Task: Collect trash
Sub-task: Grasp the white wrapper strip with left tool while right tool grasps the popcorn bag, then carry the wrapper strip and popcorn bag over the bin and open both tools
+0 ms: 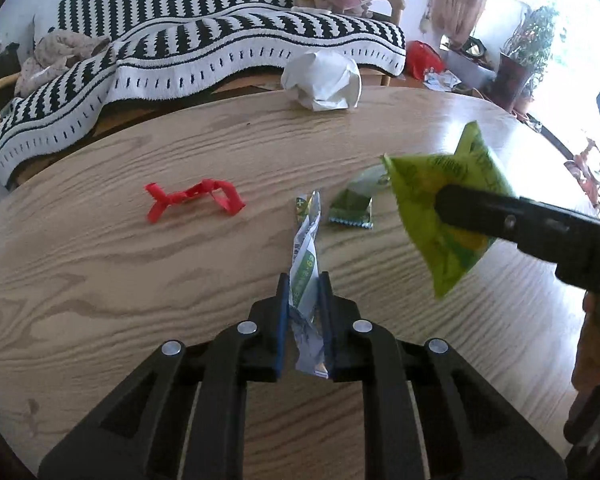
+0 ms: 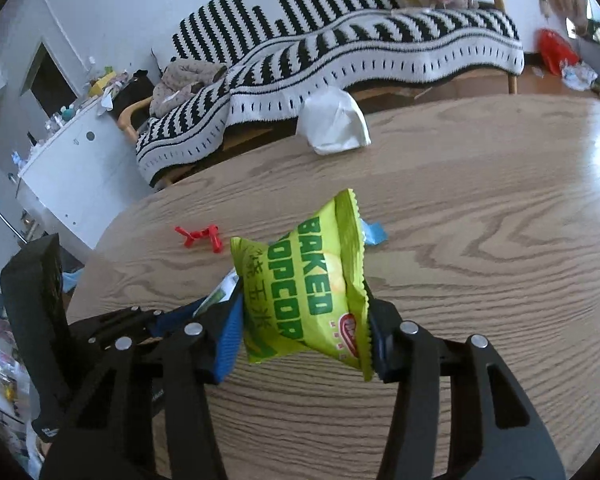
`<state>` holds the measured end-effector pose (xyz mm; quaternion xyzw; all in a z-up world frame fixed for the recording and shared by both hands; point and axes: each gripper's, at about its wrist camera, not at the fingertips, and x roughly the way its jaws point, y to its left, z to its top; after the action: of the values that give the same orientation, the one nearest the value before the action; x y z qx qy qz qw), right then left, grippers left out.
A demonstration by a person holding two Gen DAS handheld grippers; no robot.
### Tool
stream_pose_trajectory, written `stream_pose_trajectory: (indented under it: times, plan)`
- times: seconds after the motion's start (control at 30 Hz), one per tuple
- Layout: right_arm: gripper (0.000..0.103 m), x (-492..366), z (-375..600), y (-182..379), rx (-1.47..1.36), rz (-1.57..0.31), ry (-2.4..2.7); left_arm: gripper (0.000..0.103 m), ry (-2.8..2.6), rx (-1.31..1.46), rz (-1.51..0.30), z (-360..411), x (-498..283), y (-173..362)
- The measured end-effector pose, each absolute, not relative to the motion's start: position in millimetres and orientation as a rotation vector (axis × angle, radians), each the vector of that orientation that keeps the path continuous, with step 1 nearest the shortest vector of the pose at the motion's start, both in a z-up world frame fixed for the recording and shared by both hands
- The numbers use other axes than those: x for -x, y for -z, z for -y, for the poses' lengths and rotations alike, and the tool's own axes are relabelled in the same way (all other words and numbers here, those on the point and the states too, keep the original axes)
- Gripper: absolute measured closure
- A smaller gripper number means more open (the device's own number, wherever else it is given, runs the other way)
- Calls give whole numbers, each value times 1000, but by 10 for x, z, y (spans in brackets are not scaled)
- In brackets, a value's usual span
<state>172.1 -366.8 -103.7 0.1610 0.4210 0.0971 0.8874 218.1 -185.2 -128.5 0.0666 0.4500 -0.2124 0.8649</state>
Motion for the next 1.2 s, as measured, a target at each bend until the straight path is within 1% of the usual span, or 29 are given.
stream_pose_trajectory:
  times: [0.27,0.7,0.83,0.9,0.97,1.03,1.1,1.2]
  plan:
    - [53,-1743,3547,1095,-299,-894,-204,90,409,-121,-944,1659,-2150,1278]
    - [53,-1729,3503,1094,-271,-888,-211,90,400,-128,-939,1672,-2152,1242]
    - [53,-1687,3520,1017,-313,-870,-215,90,398,-113,-892,1703,-2057,966]
    - [53,-1614,3514,872,-330,-836,-222,90,403,-82,-855,1710,-1955,768]
    - [53,-1390,3620,613,-359,-763,-205,90,430,-43,-844,1742,-1831,638]
    - [53,-1104,3789,468,-396,-729,-166,90,474,-3,-852,1839,-1616,522]
    - [53,-720,3988,354,-427,-716,-140,90,518,-33,-858,2039,-1381,428]
    - [53,-11,4386,197,-397,-705,-52,90,591,-130,-833,2433,-884,231]
